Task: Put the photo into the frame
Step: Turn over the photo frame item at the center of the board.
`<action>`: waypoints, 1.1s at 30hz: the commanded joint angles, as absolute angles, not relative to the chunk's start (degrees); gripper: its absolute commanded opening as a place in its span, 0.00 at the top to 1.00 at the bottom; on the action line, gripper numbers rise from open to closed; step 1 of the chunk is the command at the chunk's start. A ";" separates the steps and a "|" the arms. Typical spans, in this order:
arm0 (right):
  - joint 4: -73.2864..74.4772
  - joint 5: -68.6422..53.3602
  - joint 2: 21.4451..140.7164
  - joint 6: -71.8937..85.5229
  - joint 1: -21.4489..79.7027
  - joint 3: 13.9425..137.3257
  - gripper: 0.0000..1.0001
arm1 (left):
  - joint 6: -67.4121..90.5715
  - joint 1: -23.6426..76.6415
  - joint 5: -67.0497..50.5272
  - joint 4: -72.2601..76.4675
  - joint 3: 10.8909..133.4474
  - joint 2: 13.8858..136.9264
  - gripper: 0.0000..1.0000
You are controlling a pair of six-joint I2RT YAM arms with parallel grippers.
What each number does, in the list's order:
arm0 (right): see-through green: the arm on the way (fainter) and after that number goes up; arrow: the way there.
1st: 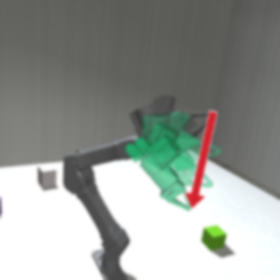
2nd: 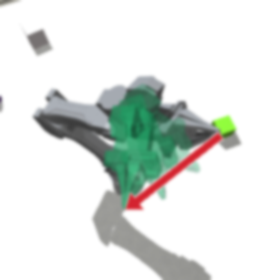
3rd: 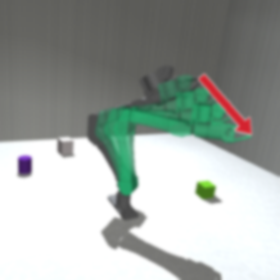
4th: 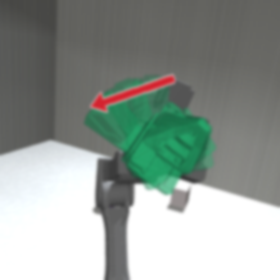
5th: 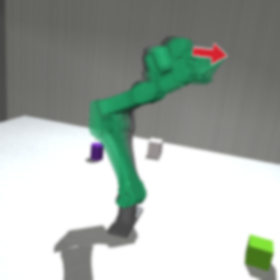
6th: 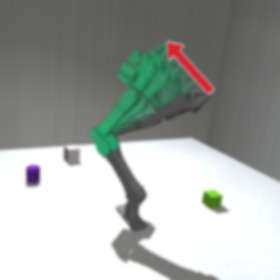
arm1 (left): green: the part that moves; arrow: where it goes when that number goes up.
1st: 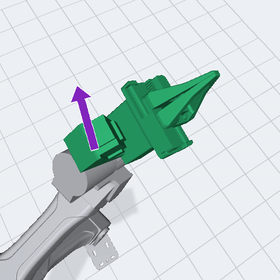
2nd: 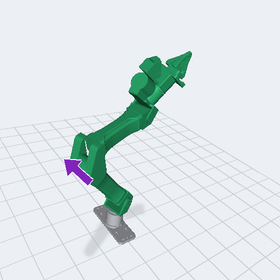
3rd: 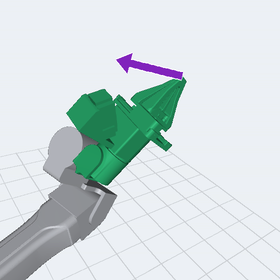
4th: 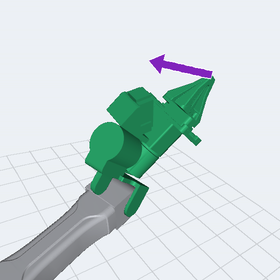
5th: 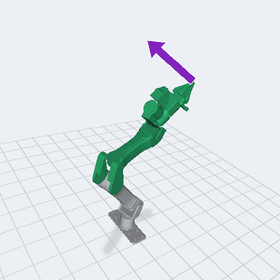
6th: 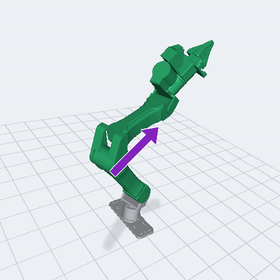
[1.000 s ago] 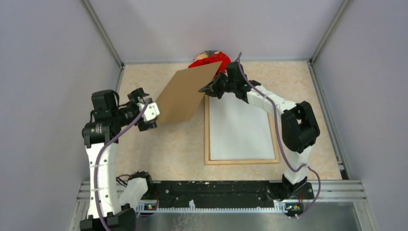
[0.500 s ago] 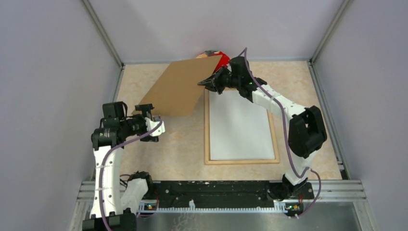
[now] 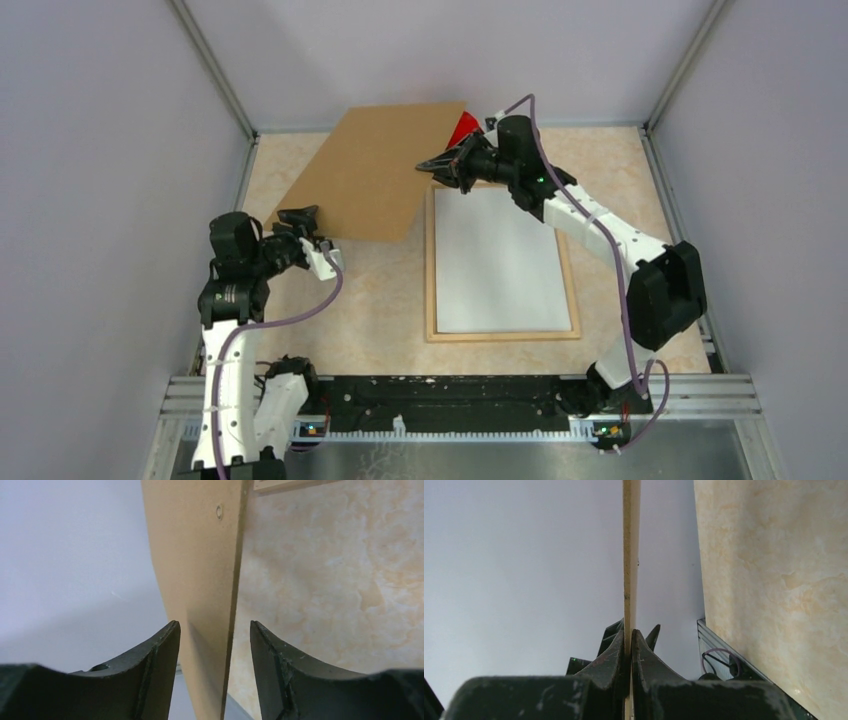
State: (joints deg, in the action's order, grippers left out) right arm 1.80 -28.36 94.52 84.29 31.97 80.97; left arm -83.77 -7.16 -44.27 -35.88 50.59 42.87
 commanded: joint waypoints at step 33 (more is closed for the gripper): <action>22.72 -35.56 59.84 -24.45 27.93 73.47 0.22 | -84.43 -6.57 -59.58 -54.44 77.89 51.97 1.00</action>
